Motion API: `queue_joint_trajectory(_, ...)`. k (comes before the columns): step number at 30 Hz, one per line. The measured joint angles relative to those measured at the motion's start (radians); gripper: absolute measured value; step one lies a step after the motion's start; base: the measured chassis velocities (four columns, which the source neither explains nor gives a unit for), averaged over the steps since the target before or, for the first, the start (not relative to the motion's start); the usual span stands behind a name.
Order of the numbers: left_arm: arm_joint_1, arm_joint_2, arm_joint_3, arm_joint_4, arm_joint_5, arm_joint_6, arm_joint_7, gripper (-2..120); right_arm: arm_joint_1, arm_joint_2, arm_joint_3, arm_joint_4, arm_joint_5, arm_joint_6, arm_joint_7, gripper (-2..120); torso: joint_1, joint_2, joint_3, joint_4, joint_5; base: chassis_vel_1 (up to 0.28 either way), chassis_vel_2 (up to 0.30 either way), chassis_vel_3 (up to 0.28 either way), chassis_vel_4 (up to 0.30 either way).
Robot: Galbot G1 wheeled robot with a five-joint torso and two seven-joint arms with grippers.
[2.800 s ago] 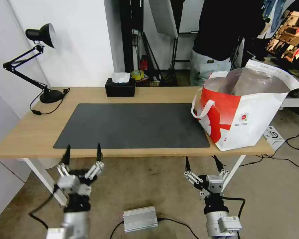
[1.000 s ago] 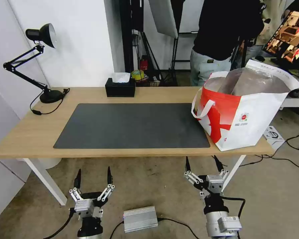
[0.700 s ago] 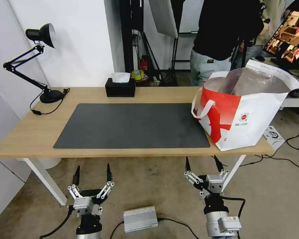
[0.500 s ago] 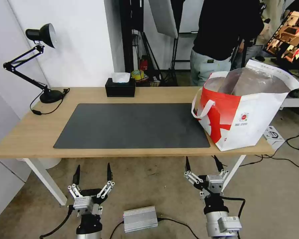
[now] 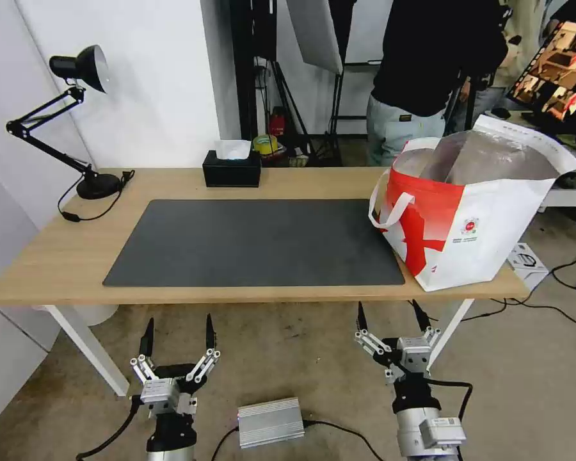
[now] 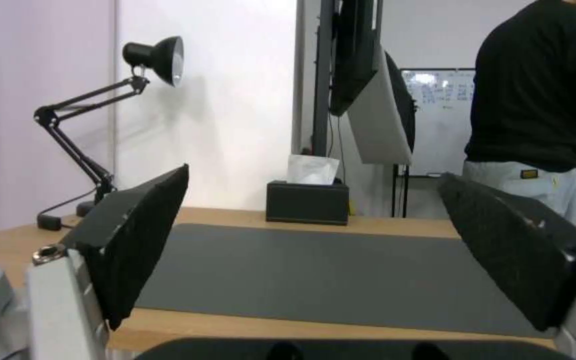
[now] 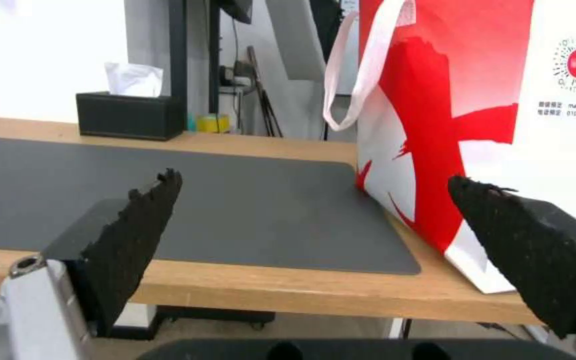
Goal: Pick up the trash from the table and place it into the takeout bag.
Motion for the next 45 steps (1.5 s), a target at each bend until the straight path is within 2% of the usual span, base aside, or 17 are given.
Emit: queue_joint_trajectory(45,0.0,0.0,0.0,0.001,-0.001,0.0,-0.001,100,0.0,0.0,0.0,0.0,0.0,0.0,0.0,100,0.0,0.0,0.0,0.0,0.0,0.0,0.0,0.0,0.0)
